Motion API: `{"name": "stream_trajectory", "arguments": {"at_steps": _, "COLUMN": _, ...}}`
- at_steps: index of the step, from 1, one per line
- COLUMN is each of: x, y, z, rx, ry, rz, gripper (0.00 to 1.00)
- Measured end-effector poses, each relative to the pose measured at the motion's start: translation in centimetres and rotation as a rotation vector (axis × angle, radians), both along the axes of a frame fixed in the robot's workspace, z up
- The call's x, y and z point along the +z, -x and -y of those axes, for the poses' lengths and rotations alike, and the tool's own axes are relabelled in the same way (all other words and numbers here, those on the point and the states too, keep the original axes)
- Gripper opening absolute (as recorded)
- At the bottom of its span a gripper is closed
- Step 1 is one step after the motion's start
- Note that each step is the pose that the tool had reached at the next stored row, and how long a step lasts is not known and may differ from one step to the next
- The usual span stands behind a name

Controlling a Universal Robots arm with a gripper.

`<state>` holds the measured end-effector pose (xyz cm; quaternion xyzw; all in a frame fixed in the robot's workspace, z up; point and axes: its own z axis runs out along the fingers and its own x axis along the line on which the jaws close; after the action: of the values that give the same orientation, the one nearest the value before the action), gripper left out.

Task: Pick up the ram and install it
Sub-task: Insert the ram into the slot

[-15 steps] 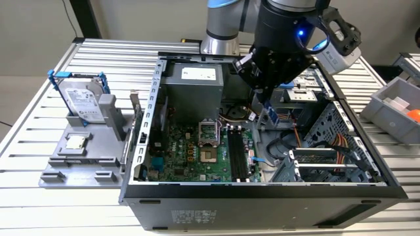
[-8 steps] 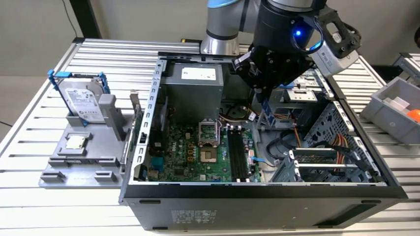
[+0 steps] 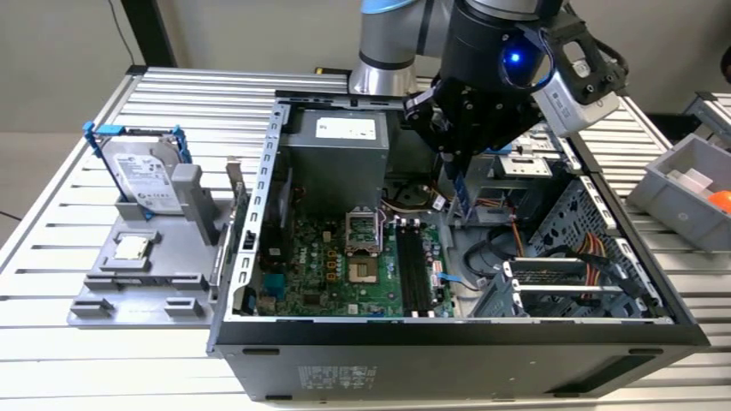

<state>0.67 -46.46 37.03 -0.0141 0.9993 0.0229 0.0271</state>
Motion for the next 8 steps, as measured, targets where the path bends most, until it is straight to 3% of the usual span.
{"name": "stream_trajectory", "arguments": {"at_steps": 8, "x": -0.03, "y": 0.00, "z": -0.02, "rx": -0.011, "ry": -0.0002, "rz": -0.0006, "gripper": 0.00}}
